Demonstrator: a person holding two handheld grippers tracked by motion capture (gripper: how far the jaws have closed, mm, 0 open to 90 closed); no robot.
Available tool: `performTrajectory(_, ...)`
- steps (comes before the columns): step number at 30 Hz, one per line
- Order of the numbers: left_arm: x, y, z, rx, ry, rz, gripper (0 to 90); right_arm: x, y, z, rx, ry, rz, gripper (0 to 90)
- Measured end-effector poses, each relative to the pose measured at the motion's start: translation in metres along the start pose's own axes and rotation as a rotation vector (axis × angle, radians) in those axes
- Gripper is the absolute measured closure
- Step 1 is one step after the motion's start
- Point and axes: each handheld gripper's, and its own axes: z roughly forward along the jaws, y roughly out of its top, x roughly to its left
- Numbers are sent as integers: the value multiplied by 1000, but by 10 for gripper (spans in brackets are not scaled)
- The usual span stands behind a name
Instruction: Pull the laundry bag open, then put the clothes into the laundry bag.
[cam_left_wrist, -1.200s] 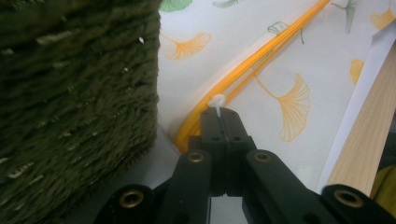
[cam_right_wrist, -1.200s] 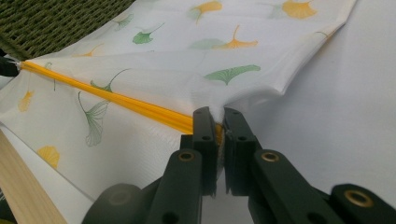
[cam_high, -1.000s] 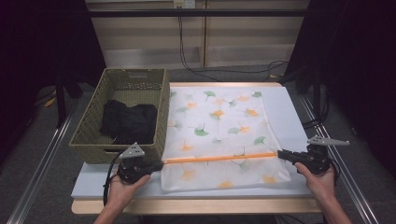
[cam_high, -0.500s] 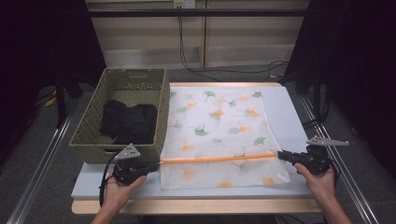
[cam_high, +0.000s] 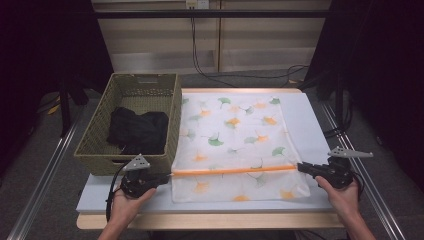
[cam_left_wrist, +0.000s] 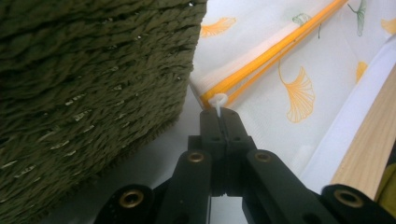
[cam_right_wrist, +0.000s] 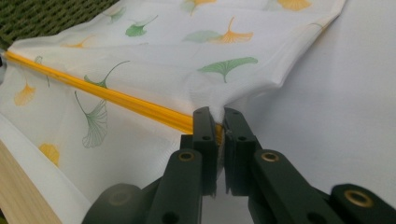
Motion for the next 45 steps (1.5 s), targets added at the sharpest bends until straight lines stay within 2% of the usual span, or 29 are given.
performTrajectory(2,0,-1,0,1,-6,0,900,-1,-2,1,3,10,-3,853)
performTrajectory(6,-2,-2,7,42,-27,15,900,-1,-7,8,47,-10,-18,852)
performTrajectory(7,-3,-3,9,54,-14,18,899,-1,-7,10,57,-14,-22,852)
performTrajectory(11,-3,-3,11,63,-19,25,899,-3,-11,14,76,-17,-23,849)
performTrajectory(17,-3,-4,11,62,-16,24,896,0,-18,24,147,-29,-35,846)
performTrajectory(19,-2,-5,11,52,-17,23,888,0,-18,24,145,-30,-35,841)
performTrajectory(22,-2,-5,8,33,-27,22,794,-2,-17,25,139,-26,-38,781)
performTrajectory(25,-5,-5,5,-4,-28,16,674,-3,-16,23,102,-22,-48,691)
performTrajectory(28,-8,-2,1,-16,-6,26,547,0,-13,19,62,-26,-64,614)
performTrajectory(30,-9,-1,0,-31,-11,14,486,1,-11,18,42,-27,-73,561)
performTrajectory(32,-12,-1,-2,-49,6,15,402,5,-9,17,27,-7,-84,557)
performTrajectory(34,-16,-2,-5,-73,8,14,361,9,-8,16,14,13,-99,513)
performTrajectory(36,-18,-3,-7,-75,29,12,281,14,-6,17,9,18,-109,470)
performTrajectory(39,-22,-6,-9,-82,52,23,237,21,-3,19,13,35,-122,399)
performTrajectory(41,-26,-7,-10,-83,48,38,213,26,-1,21,12,39,-130,362)
performTrajectory(45,-27,-8,-9,-107,50,48,204,35,6,26,4,61,-139,352)
